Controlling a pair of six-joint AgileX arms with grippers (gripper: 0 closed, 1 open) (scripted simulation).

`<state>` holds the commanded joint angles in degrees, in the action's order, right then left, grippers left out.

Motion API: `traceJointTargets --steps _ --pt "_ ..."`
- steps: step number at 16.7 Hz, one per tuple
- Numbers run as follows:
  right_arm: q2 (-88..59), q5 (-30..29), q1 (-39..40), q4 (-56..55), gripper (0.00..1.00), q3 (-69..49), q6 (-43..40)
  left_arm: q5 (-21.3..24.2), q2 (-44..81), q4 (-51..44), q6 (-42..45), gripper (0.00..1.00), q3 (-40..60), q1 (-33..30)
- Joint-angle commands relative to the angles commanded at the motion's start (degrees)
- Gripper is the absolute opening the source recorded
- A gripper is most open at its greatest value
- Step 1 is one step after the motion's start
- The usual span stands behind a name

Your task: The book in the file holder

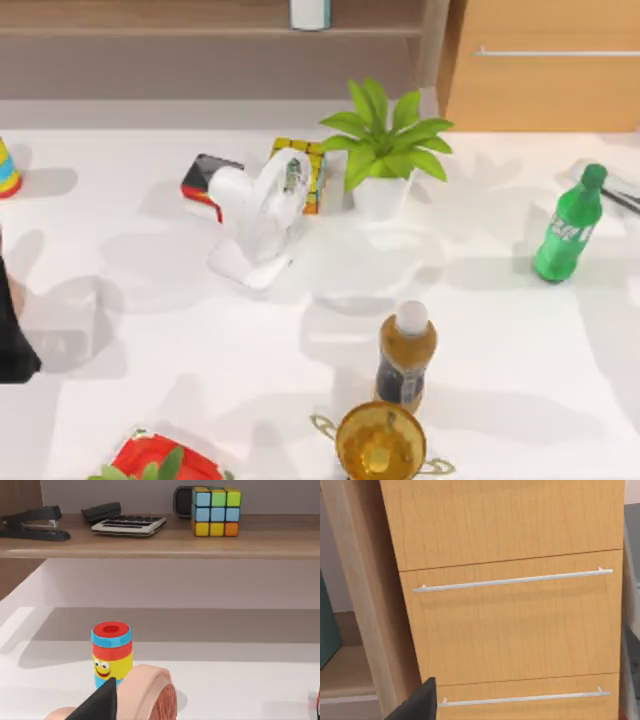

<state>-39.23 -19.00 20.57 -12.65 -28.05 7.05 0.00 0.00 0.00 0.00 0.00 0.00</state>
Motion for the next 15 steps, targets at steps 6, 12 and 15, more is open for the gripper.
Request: traceJointTargets --steps 6,12,15 --pt "-44.8 -12.7 12.5 -9.5 1.0 -27.5 1.1 0.0 0.0 0.0 0.0 1.0 0.0 0.0" --pt "-80.2 -20.5 19.1 -16.6 1.0 -55.8 -2.8 0.0 0.0 0.0 0.0 1.0 0.0 0.0" --pt "-90.2 -22.8 20.3 -19.0 1.0 -66.5 -5.3 0.0 0.0 0.0 0.0 1.0 0.0 0.0"
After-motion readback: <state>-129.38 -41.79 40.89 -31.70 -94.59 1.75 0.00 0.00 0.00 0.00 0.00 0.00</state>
